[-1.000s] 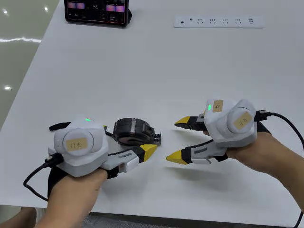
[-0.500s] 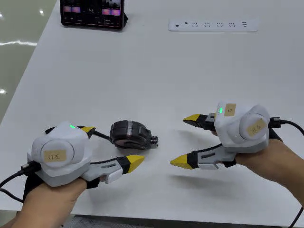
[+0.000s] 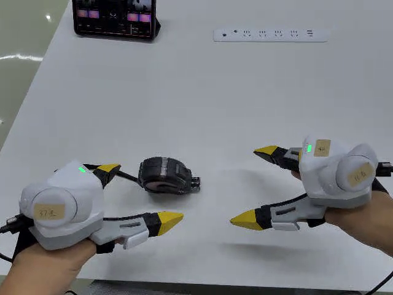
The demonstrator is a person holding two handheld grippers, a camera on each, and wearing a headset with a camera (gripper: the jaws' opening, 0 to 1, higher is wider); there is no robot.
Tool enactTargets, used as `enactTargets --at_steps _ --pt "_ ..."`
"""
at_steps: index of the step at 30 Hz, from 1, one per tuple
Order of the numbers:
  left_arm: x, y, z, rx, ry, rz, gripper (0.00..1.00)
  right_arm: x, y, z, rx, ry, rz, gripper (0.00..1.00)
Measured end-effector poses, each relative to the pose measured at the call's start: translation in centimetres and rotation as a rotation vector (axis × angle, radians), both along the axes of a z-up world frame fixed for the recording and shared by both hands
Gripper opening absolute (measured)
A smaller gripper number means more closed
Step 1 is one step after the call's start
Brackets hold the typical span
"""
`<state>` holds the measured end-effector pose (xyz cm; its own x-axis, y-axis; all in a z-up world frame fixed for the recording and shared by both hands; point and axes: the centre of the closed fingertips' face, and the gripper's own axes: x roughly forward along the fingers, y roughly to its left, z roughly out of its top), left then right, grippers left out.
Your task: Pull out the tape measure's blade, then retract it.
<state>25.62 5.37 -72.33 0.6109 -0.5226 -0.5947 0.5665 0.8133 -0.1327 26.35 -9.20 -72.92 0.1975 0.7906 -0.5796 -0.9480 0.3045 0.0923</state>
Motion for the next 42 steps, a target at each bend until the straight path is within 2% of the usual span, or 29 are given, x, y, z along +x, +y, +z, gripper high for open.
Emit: enactTargets --at_steps 5,18,30,33,42 --pt "-0.2 0.5 0.1 0.018 -0.01 -0.019 0.9 -0.4 -0.6 0.3 0.014 0.008 -0.004 0.91" --pt "-0.5 1.7 0.8 0.056 -0.032 -0.038 0.97 -0.9 -2.9 0.7 0.001 -0.005 -0.045 0.97" --pt "-0.7 1.9 1.7 0.035 -0.043 -0.064 0.99 -1.5 -4.3 0.9 0.016 0.013 -0.096 0.99" --pt "-0.9 2.0 1.7 0.038 -0.04 -0.075 0.99 -1.7 -4.7 0.8 0.016 0.016 -0.106 0.99" --pt "-1.7 1.6 2.1 0.01 -0.03 -0.118 0.99 -2.1 -6.0 0.8 0.007 0.013 -0.135 0.99"
